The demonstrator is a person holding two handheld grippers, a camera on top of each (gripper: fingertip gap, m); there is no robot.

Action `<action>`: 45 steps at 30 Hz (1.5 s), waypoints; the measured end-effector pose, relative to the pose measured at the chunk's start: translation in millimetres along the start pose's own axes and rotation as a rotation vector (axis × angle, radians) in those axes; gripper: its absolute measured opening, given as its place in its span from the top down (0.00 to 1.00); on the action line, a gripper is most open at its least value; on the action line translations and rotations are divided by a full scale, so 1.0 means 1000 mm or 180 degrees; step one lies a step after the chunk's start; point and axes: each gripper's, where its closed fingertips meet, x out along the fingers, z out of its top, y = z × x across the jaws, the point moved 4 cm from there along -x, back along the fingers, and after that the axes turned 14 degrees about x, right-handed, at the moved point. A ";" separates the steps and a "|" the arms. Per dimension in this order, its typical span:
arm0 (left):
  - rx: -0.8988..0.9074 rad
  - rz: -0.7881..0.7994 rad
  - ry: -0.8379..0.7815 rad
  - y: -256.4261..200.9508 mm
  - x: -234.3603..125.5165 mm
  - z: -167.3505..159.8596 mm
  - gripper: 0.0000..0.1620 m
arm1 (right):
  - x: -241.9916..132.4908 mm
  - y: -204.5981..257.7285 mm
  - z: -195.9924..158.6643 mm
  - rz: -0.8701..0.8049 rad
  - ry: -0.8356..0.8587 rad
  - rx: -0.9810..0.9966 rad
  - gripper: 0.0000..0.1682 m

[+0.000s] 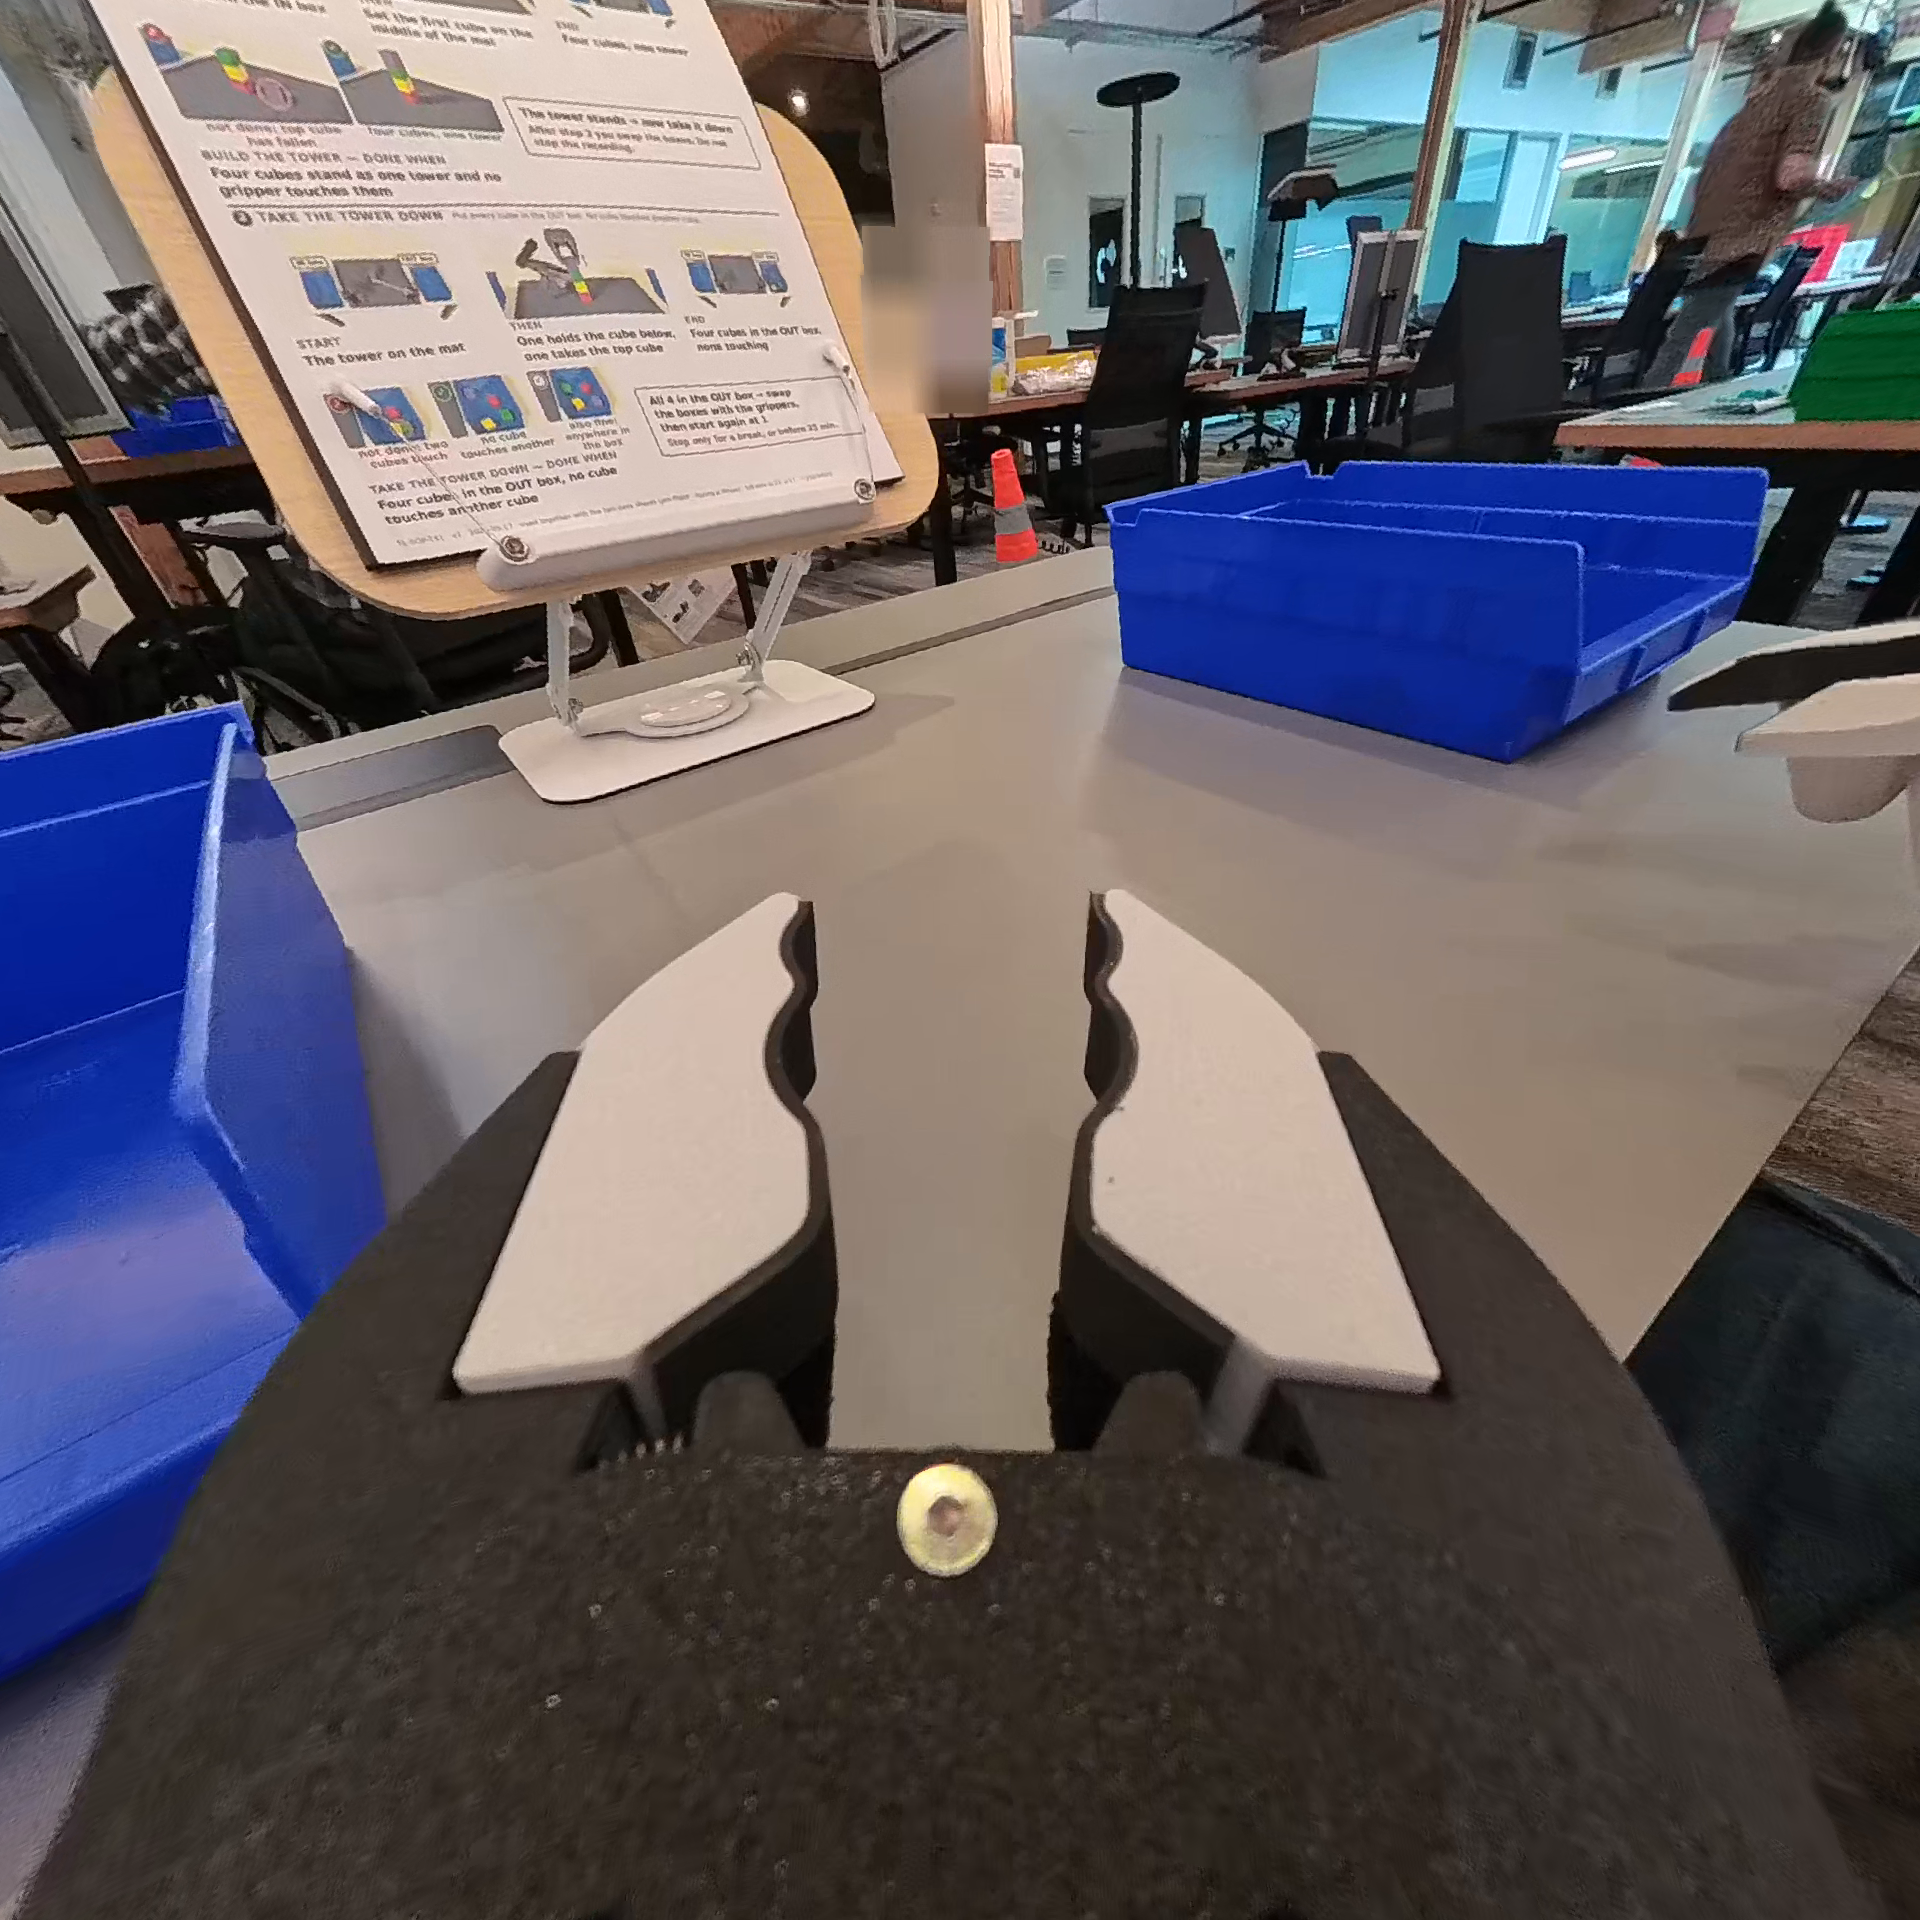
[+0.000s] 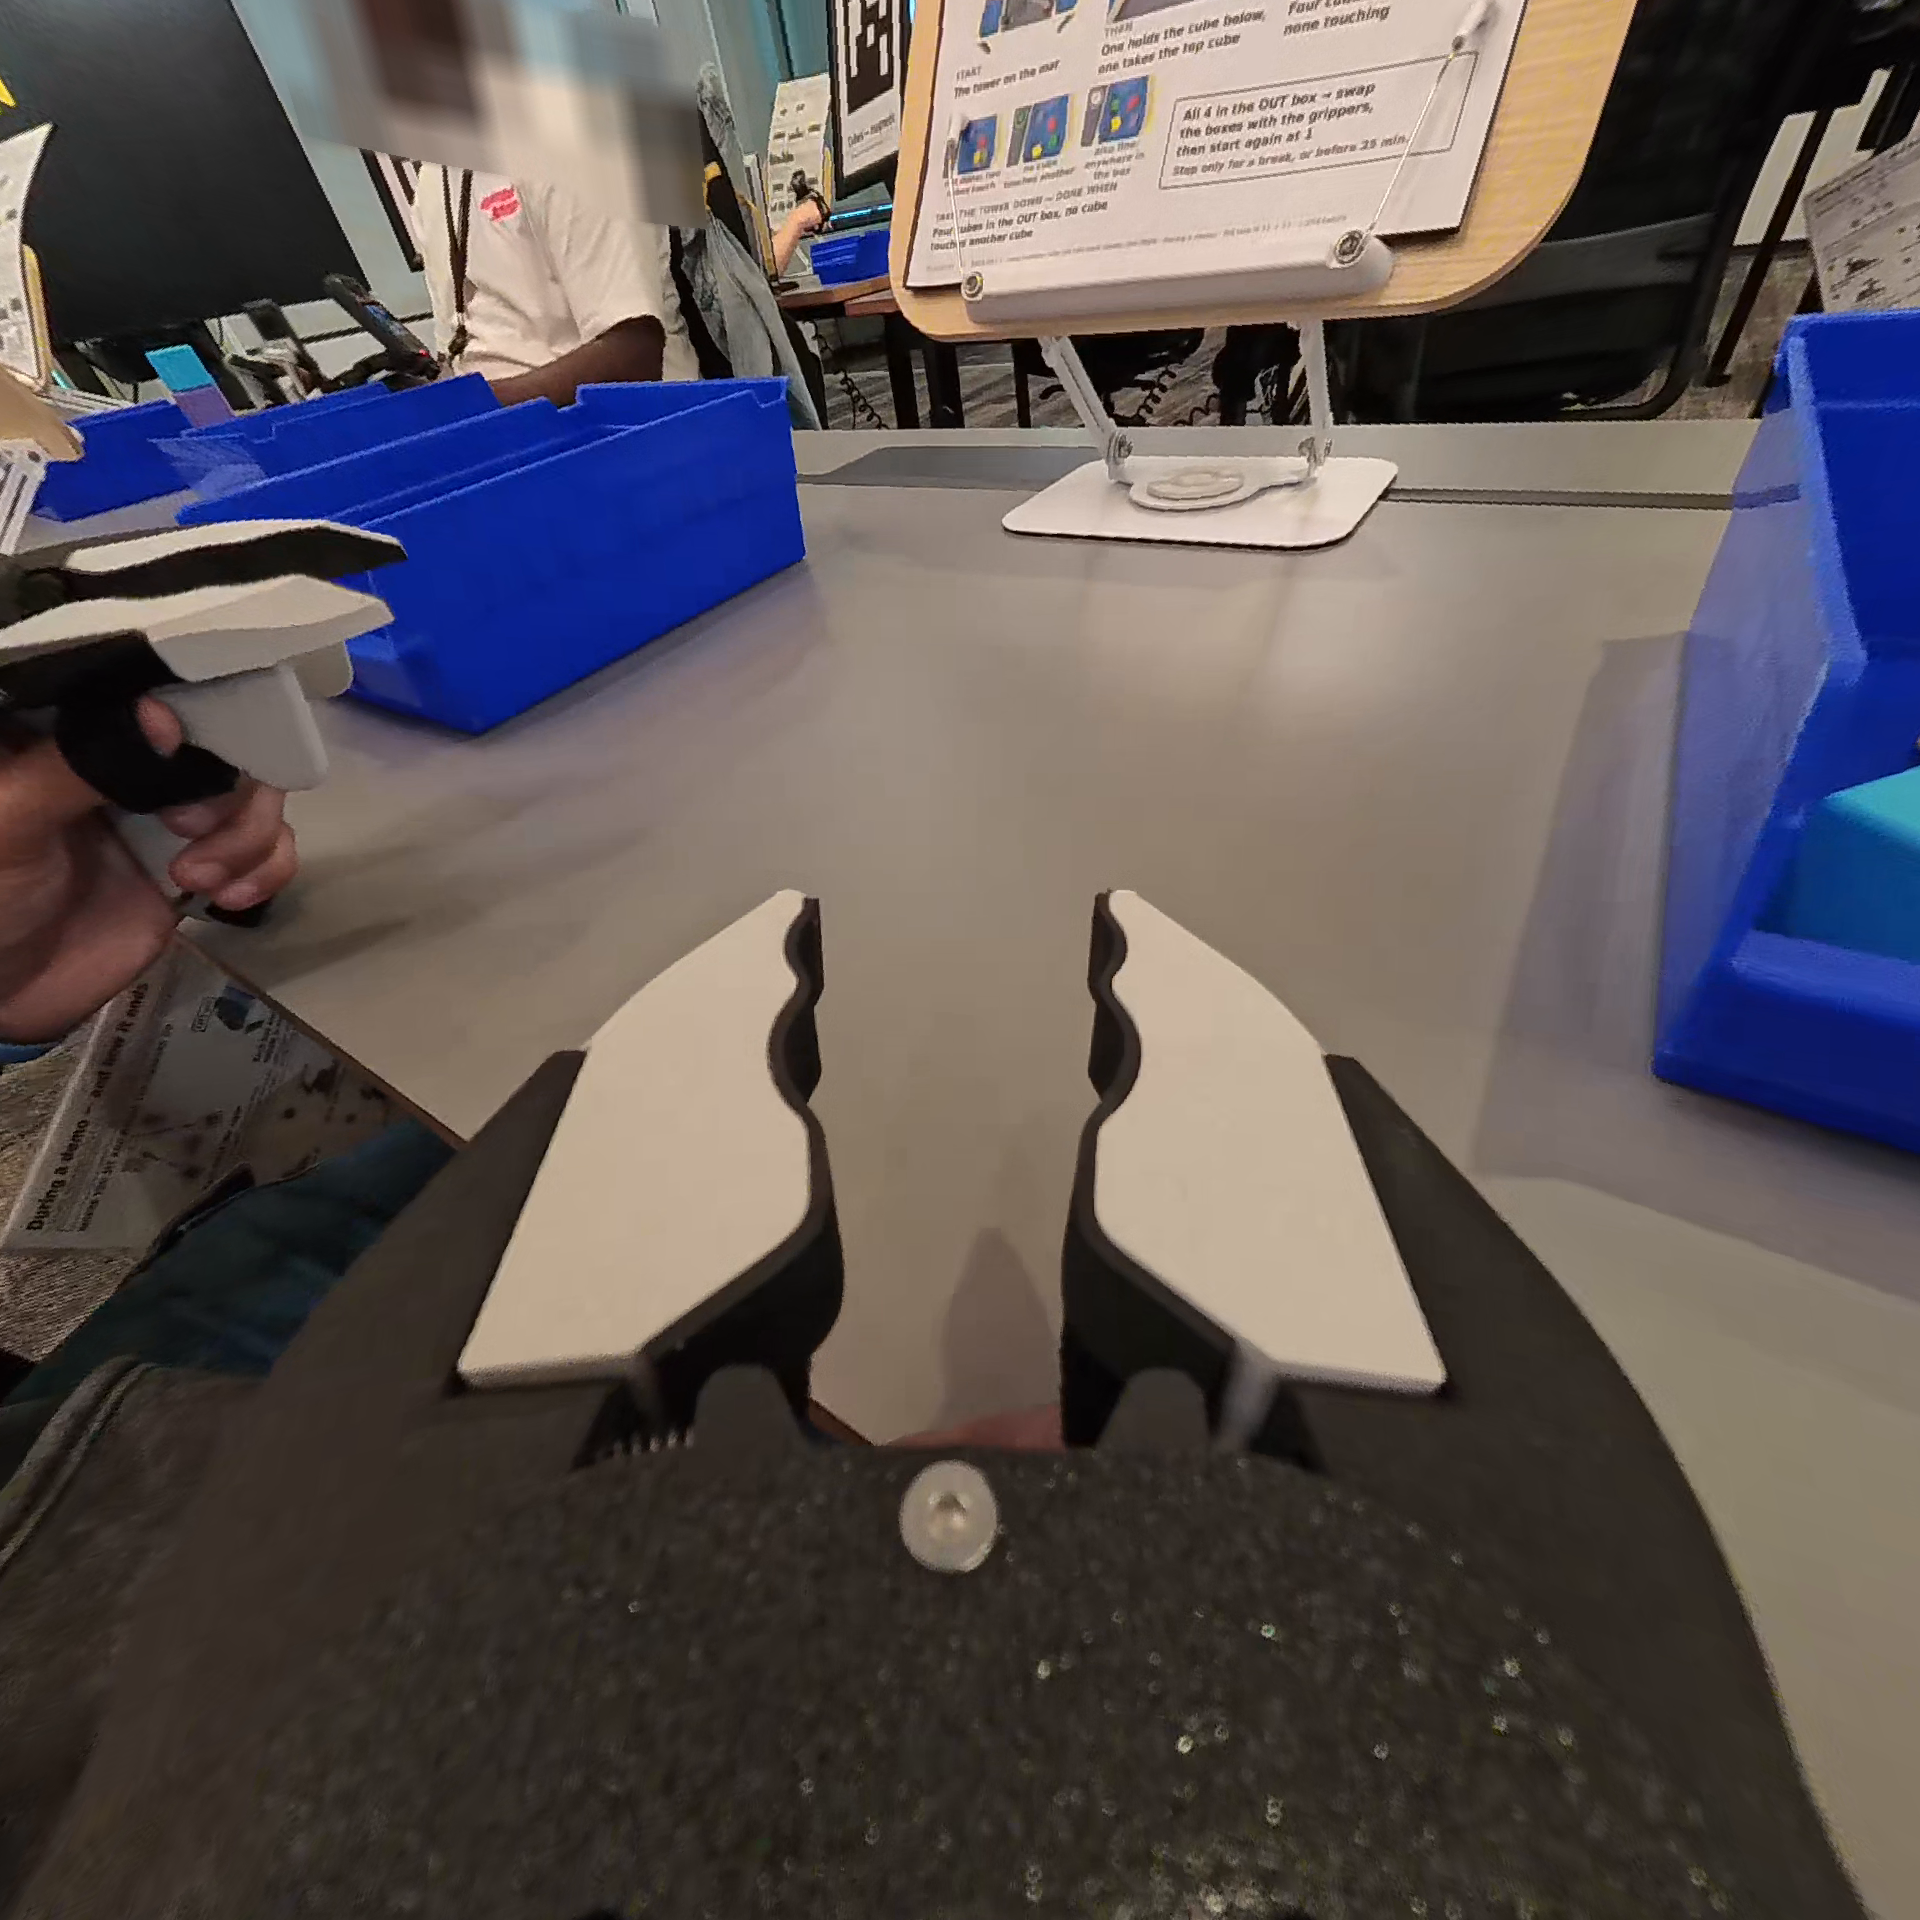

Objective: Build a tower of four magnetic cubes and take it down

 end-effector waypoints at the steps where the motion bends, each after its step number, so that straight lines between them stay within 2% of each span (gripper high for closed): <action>1: 0.0023 -0.0002 0.0005 -0.001 0.000 0.000 0.70 | 0.001 0.000 -0.001 0.0010 0.0024 0.0007 0.71; 6: 0.0157 -0.0025 0.0037 -0.006 0.001 0.000 0.69 | 0.002 -0.001 0.000 -0.0040 0.0029 -0.0024 0.72; 10: 0.0332 -0.0047 0.0086 -0.014 0.006 0.000 0.69 | -0.007 -0.011 0.012 -0.0100 -0.0214 0.0173 0.73; 13: 0.0034 -0.0148 0.0097 -0.029 0.025 0.011 0.66 | -0.020 -0.032 0.024 -0.0272 -0.0503 0.0389 0.74; 17: -0.0416 -0.0605 0.0202 -0.081 0.085 0.041 0.61 | -0.047 -0.070 0.039 -0.0675 -0.0855 0.0663 0.74; 21: -0.0194 -0.1055 0.0300 -0.158 0.163 0.073 0.60 | -0.083 -0.112 0.049 -0.1307 -0.1204 0.0833 0.76; 25: -0.0009 -0.0957 0.0587 -0.217 0.233 0.079 0.63 | -0.114 -0.144 0.045 -0.1778 -0.1445 0.1199 0.77; 29: -0.0223 -0.0889 0.0757 -0.251 0.277 0.078 0.61 | -0.125 -0.157 0.042 -0.1931 -0.1405 0.1233 0.76; 30: -0.0280 -0.0810 0.0814 -0.250 0.283 0.076 0.61 | -0.125 -0.158 0.041 -0.1934 -0.1375 0.1229 0.76; 32: -0.0324 -0.0650 0.0930 -0.241 0.289 0.069 0.74 | -0.124 -0.160 0.039 -0.1950 -0.1293 0.1199 0.75; 34: -0.0414 -0.0515 0.1007 -0.224 0.288 0.063 0.74 | -0.120 -0.163 0.034 -0.2045 -0.1110 0.1132 0.74; 36: -0.0531 -0.0342 0.1016 -0.202 0.285 0.055 0.82 | -0.115 -0.165 0.031 -0.2099 -0.0983 0.1067 0.73; 40: -0.0765 -0.0404 0.0917 -0.180 0.284 0.052 0.82 | -0.090 -0.181 0.043 -0.2294 -0.0738 0.0852 0.72; 43: -0.0714 -0.0303 0.0861 -0.172 0.292 0.059 0.80 | -0.086 -0.210 0.062 -0.2934 -0.0634 0.0595 0.71; 45: -0.0615 -0.0277 0.0906 -0.174 0.296 0.061 0.89 | -0.082 -0.224 0.068 -0.3015 -0.0658 0.0589 0.72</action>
